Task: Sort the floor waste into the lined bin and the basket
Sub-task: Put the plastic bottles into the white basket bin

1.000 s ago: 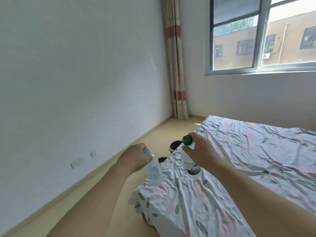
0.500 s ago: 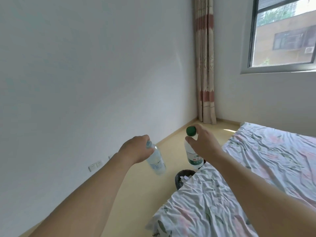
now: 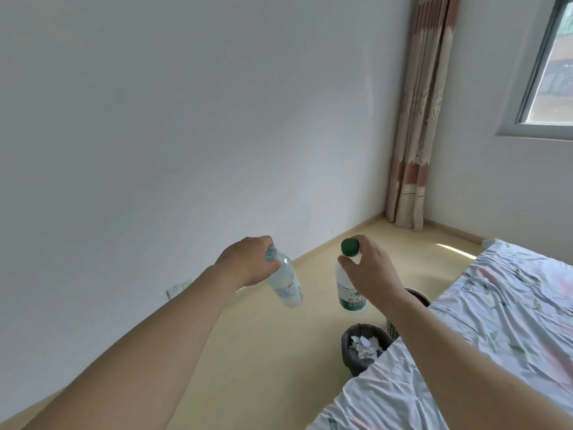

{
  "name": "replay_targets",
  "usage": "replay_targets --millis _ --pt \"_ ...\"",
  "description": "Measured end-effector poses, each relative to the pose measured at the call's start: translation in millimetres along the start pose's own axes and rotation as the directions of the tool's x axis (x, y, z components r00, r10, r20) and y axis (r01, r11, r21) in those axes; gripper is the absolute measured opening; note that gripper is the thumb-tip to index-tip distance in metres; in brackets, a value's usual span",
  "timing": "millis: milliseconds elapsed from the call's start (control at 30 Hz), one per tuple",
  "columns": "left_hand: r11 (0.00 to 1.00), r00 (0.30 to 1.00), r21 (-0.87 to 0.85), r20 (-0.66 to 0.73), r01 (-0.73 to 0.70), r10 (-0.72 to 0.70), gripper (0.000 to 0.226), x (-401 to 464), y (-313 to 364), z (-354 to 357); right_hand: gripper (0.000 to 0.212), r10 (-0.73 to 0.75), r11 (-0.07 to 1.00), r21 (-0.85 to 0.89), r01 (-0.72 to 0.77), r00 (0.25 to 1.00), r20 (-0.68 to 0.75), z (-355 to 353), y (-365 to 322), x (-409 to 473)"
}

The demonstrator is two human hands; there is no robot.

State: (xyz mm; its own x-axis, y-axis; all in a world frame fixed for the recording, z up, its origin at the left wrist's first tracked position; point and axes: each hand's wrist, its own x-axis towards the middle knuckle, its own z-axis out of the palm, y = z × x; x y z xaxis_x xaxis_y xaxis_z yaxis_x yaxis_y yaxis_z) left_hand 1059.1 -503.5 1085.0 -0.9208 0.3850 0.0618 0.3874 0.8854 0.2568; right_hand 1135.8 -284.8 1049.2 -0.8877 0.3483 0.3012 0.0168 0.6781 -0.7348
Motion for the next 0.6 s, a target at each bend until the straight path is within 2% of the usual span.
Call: replay_targets --millis 167,367,467,600 --pt "1.000 1.000 -0.002 0.014 -0.003 0.003 0.021 70 -113 -21 0.024 0.055 0.994 0.091 -0.054 0.998 -0.009 117 -42 66" --pt "0.999 0.999 -0.029 0.031 0.024 -0.023 0.019 155 -233 -38 0.021 0.089 0.989 0.114 -0.091 0.996 0.025 221 -84 142" --pt "0.992 0.998 -0.120 0.047 0.044 -0.038 0.017 197 -268 -23 0.017 0.114 0.991 0.069 -0.118 0.991 0.064 255 -81 169" --pt "0.979 0.996 -0.199 0.082 0.035 -0.019 0.013 265 -291 10 0.022 0.251 0.966 0.053 -0.251 0.968 0.018 288 -55 222"
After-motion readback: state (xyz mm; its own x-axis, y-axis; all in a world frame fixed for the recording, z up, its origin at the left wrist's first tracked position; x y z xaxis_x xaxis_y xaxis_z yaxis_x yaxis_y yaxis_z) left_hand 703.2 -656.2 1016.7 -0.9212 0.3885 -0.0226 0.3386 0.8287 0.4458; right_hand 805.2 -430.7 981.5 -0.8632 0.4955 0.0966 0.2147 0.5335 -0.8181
